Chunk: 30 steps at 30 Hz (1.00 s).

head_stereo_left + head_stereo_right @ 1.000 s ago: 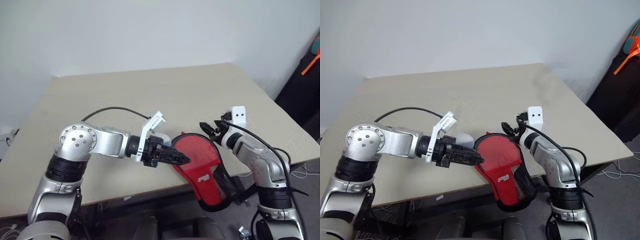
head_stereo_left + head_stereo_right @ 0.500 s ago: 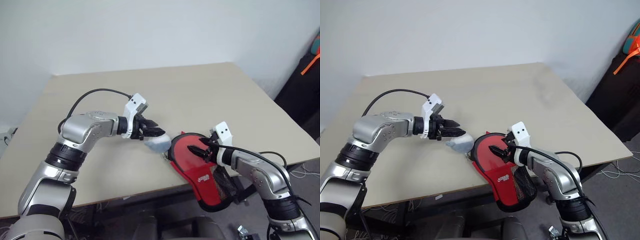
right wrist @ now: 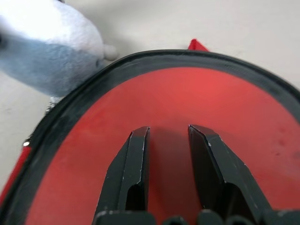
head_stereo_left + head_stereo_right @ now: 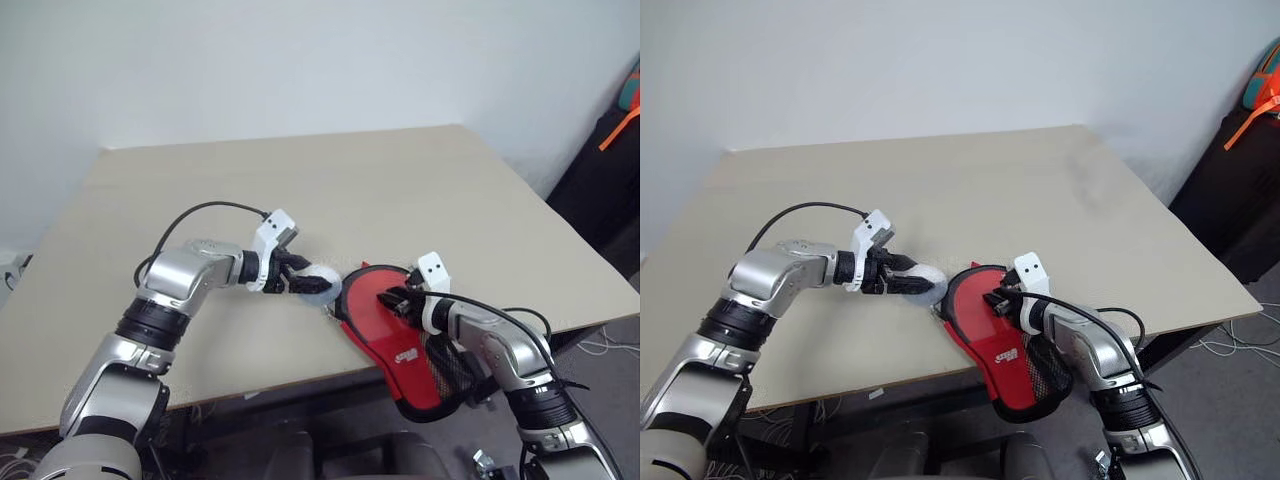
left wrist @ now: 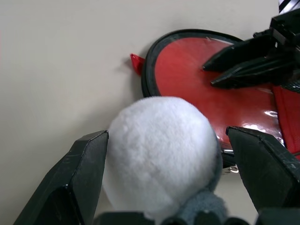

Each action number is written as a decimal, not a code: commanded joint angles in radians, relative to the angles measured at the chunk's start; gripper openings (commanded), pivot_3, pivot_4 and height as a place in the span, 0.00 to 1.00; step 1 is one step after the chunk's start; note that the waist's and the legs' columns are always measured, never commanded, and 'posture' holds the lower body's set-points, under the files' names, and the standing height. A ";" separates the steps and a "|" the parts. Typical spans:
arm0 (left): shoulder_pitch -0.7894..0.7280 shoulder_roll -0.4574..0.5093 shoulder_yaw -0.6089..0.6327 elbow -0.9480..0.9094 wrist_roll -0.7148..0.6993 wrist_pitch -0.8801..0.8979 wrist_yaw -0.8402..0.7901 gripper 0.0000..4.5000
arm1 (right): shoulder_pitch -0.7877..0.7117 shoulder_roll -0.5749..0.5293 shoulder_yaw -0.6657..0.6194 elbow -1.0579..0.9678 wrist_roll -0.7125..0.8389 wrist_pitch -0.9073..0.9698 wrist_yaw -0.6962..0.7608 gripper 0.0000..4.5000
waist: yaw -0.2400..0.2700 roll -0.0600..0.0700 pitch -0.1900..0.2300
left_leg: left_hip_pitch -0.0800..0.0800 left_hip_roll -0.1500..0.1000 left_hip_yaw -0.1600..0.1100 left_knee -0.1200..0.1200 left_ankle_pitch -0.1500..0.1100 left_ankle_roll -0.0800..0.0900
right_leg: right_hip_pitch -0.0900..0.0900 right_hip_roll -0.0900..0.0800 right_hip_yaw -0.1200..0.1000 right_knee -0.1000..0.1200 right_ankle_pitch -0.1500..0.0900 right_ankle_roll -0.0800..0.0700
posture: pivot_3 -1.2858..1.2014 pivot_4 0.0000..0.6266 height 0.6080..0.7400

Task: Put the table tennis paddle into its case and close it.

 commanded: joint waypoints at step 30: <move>-0.227 -0.220 -0.008 0.419 0.363 -0.218 0.087 0.15 | -0.004 -0.021 0.090 -0.003 -0.094 0.122 0.025 0.00 | 0.004 -0.002 -0.001 | 0.004 0.000 -0.004 0.005 0.000 0.000 | 0.008 0.000 -0.005 0.001 0.000 0.000 | 0.52 0.00 1.00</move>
